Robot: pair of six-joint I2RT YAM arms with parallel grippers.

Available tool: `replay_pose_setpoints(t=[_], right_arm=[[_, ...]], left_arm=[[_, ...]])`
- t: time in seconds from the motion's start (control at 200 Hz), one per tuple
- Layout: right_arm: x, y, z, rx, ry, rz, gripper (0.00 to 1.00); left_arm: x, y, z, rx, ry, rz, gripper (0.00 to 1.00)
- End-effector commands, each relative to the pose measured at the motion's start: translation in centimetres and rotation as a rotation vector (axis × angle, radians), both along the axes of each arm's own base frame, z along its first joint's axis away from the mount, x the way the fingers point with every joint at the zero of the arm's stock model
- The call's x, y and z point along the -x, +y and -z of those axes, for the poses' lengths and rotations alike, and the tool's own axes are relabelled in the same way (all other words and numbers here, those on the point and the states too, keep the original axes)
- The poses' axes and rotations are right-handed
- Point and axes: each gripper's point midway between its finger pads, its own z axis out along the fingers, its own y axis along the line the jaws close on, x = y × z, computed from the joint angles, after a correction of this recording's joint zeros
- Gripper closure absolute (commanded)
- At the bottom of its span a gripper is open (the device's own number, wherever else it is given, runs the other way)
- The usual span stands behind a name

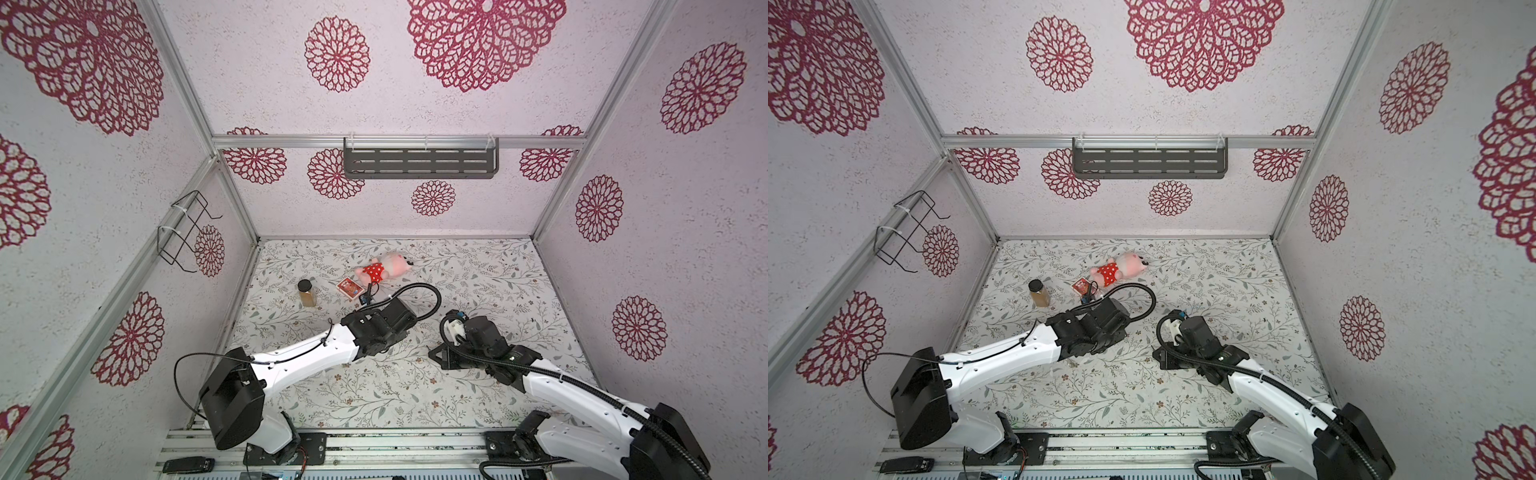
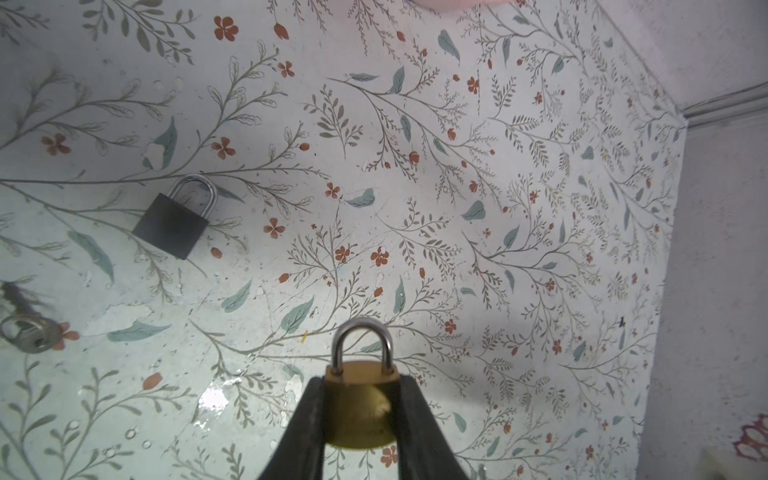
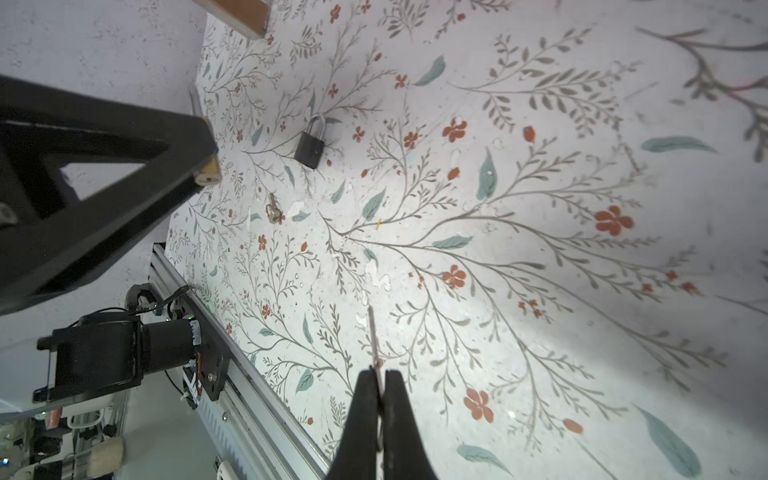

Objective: Unlock with the key
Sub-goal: 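Lift the brass padlock with the left gripper while the right gripper brings the key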

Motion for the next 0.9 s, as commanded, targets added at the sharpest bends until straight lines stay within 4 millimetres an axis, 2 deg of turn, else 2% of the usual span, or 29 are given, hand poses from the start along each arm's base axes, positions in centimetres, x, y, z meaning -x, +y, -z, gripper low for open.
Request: replay_pose_setpoints(t=[0.0, 0.21, 0.485, 0.896], right_arm=[[-1.9, 1.4, -2.3, -0.074, -0.102, 0.078, 1.00], [-1.8, 4.6, -3.6, -0.146, -0.158, 0.049, 1.00], [-1.9, 7.9, -6.7, -0.276, -0.222, 0.042, 1.00], [-1.9, 10.4, -7.7, -0.365, -0.204, -0.017, 1.00]], left_arm=[[-0.8, 1.1, -1.7, 0.061, -0.061, -0.089, 1.00], [-0.6, 1.8, -2.9, 0.128, -0.088, -0.130, 1.00], [-0.5, 2.1, -3.5, 0.153, -0.094, -0.159, 1.00], [-0.5, 1.6, -3.4, 0.143, -0.089, -0.133, 1.00]])
